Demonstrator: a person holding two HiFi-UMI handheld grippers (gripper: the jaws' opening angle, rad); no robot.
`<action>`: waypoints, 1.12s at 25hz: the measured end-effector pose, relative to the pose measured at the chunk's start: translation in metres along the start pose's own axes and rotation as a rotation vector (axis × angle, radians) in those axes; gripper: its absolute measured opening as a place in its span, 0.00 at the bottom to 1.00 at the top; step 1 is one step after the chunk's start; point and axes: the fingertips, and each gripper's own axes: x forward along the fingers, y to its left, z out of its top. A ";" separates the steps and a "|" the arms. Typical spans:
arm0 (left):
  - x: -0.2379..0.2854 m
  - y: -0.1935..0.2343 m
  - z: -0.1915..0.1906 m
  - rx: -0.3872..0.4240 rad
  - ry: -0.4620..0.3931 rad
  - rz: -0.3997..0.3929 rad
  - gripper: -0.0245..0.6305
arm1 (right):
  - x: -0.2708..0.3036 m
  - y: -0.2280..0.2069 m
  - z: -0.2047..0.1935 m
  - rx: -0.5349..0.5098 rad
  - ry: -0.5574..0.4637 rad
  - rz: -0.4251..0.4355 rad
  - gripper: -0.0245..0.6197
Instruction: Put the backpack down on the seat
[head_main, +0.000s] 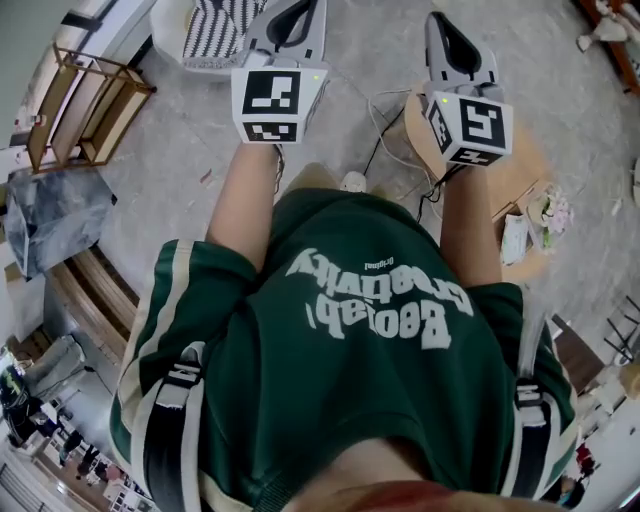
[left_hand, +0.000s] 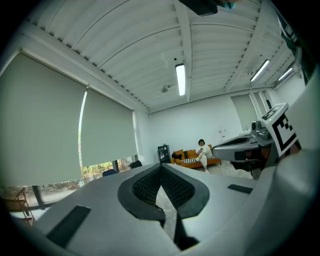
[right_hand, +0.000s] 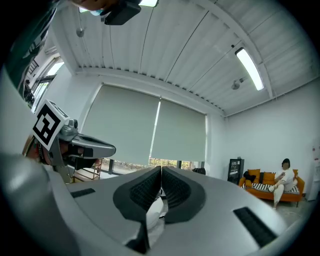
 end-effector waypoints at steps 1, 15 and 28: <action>0.001 0.001 0.000 0.001 0.003 0.000 0.07 | 0.002 -0.001 -0.001 0.004 -0.002 0.000 0.09; 0.092 0.067 -0.018 -0.016 0.010 -0.034 0.07 | 0.114 -0.025 -0.018 0.032 0.008 0.010 0.09; 0.294 0.205 -0.036 -0.007 0.008 -0.140 0.07 | 0.354 -0.069 -0.018 0.021 0.020 -0.027 0.09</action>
